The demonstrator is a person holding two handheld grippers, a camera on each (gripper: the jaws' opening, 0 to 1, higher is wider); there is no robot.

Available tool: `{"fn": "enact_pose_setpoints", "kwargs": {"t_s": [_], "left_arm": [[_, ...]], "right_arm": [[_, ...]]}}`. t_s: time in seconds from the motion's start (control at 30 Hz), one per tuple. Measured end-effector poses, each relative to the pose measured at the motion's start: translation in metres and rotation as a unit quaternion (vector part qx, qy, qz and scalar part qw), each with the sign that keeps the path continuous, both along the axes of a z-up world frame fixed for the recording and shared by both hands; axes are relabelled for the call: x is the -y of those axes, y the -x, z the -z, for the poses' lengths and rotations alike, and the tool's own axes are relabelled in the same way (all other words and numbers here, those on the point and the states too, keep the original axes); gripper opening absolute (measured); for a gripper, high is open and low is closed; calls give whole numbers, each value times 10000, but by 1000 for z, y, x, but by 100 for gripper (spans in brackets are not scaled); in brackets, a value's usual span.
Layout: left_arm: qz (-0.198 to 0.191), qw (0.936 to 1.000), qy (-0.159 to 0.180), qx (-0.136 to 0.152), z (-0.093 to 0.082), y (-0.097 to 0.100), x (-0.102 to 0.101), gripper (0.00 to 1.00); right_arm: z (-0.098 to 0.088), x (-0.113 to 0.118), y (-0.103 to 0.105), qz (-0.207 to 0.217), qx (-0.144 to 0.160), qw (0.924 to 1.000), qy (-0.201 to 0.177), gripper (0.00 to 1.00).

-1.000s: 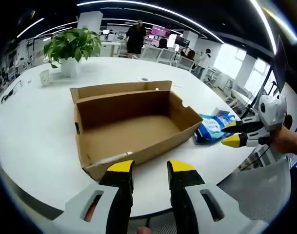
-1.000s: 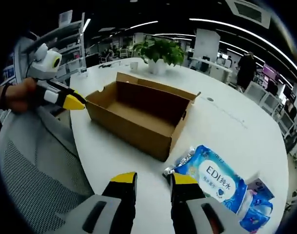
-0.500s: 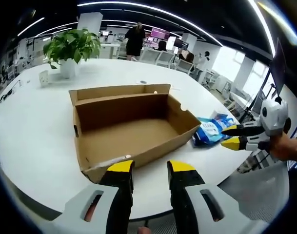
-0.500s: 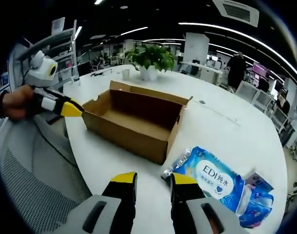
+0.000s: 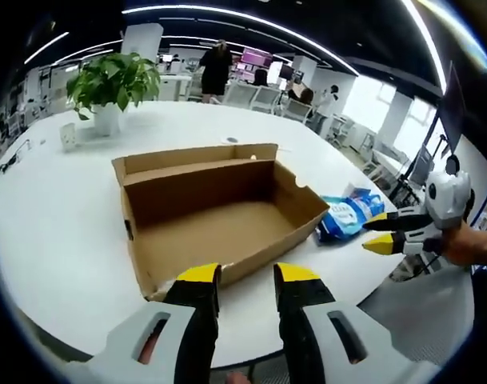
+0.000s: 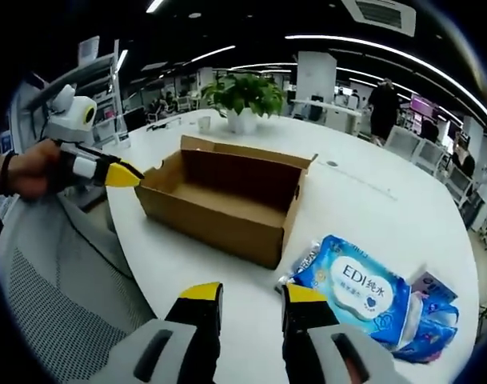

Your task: Operate the shoe box by opening the lid, removing the specified soft item, and placing it in the target area until the item is outside and the box remains undamaged.

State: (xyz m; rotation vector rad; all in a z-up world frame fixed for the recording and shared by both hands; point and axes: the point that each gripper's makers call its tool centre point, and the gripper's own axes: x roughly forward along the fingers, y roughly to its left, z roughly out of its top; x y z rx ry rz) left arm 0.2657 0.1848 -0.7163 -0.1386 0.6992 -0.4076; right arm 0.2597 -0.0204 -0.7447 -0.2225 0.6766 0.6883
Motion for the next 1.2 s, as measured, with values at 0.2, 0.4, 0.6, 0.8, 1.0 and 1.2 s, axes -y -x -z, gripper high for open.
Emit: {"fn": "enact_pose_setpoints", "kwargs": {"t_s": [0.2, 0.4, 0.6, 0.8, 1.0, 1.2], "left_arm": [[1007, 9927, -634, -211, 5, -23, -20, 27], [2477, 9558, -1536, -390, 27, -31, -24, 28], [2952, 9395, -1634, -588, 44, -39, -16, 30], [3522, 9180, -1594, -883, 60, -44, -6, 30], [3975, 8977, -1596, -1032, 71, -48, 0, 35], [4370, 8770, -1517, -1296, 86, -45, 2, 38]], "right_arm": [[-2, -7, 8, 147, -38, 9996, -231, 28], [-2, -9, 15, 343, -51, 9986, -401, 31], [-5, -3, 15, 508, -66, 9977, -435, 33], [-10, 6, 11, 691, -30, 9963, -511, 35], [-11, 10, 12, 801, -49, 9953, -546, 37], [-10, 15, 15, 914, -98, 9942, -550, 38]]}}
